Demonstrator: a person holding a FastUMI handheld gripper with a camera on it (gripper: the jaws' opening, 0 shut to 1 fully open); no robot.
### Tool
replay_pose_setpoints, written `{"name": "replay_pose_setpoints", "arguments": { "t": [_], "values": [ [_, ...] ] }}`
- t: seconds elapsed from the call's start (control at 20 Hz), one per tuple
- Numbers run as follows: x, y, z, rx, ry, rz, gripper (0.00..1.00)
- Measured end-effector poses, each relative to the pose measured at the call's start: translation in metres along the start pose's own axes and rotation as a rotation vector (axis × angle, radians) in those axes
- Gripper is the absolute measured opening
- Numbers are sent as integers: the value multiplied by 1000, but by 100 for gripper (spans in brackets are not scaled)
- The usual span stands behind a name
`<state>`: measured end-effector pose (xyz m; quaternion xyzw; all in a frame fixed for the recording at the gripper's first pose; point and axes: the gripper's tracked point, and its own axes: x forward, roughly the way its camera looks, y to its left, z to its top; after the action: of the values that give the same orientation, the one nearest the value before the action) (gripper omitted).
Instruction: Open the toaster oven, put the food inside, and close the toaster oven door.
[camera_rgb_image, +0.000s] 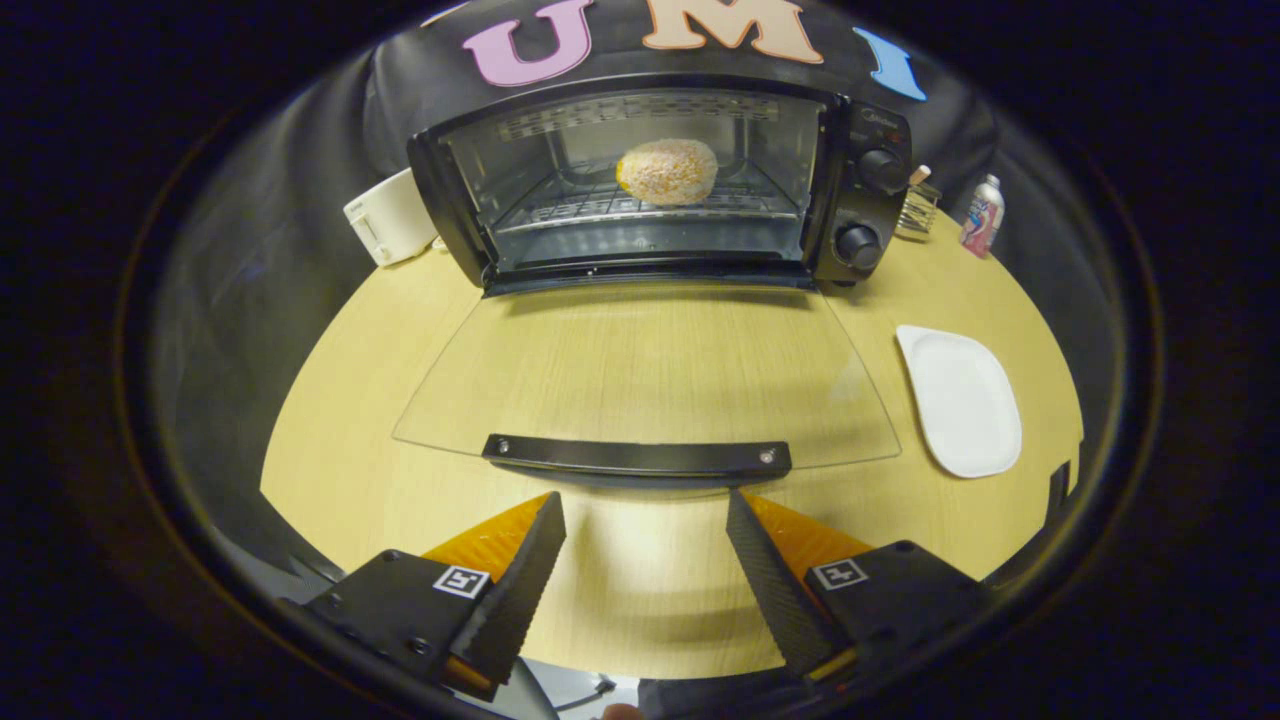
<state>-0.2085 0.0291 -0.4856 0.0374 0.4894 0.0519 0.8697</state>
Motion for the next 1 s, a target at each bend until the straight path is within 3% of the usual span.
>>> {"name": "replay_pose_setpoints", "arguments": {
  "t": [0.5,1.0],
  "values": [
    [-30,5,33,32,-129,12,100],
    [-56,17,147,95,-363,69,100]
  ]
}}
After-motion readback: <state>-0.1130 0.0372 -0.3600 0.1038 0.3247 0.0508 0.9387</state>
